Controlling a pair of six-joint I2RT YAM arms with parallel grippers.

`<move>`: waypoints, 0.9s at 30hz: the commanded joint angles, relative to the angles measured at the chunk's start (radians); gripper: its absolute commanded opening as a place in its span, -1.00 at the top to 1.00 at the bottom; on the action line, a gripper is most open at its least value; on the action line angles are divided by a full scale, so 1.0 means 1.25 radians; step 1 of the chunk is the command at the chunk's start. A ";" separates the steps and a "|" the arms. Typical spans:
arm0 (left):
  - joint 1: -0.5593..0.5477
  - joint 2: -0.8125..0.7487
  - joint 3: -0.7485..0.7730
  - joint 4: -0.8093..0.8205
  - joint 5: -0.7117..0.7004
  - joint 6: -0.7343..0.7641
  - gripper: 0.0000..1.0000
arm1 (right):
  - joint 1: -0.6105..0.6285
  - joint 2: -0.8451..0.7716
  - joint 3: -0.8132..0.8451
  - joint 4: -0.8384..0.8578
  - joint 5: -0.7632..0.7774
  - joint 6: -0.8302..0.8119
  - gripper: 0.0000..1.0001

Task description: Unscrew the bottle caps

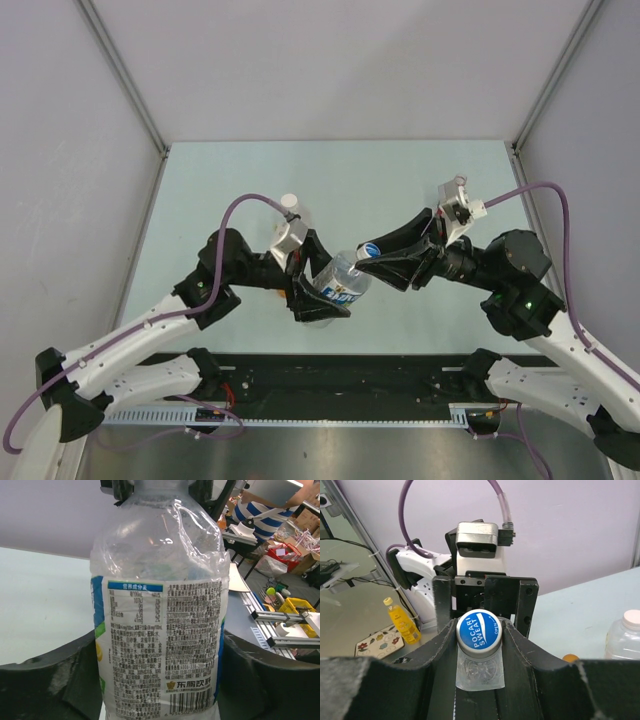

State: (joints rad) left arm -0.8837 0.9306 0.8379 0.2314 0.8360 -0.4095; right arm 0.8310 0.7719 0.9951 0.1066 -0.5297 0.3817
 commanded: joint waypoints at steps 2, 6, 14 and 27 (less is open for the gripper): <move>-0.006 -0.008 -0.015 0.025 -0.005 0.022 -0.33 | 0.006 -0.017 0.004 0.052 0.020 0.001 1.00; -0.006 -0.013 -0.020 0.020 -0.007 0.033 -0.10 | 0.008 -0.022 0.005 0.042 0.024 0.004 1.00; -0.006 -0.024 0.006 -0.051 -0.042 0.087 0.11 | 0.008 -0.055 0.026 0.018 0.098 0.026 -0.56; -0.063 -0.047 0.023 -0.165 -0.496 0.228 0.99 | 0.009 -0.036 0.156 -0.256 0.549 0.093 -0.75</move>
State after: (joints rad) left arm -0.8986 0.8959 0.8288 0.0528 0.5529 -0.2245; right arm 0.8406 0.6865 1.1267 -0.0479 -0.1017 0.4412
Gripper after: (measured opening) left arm 0.687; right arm 0.883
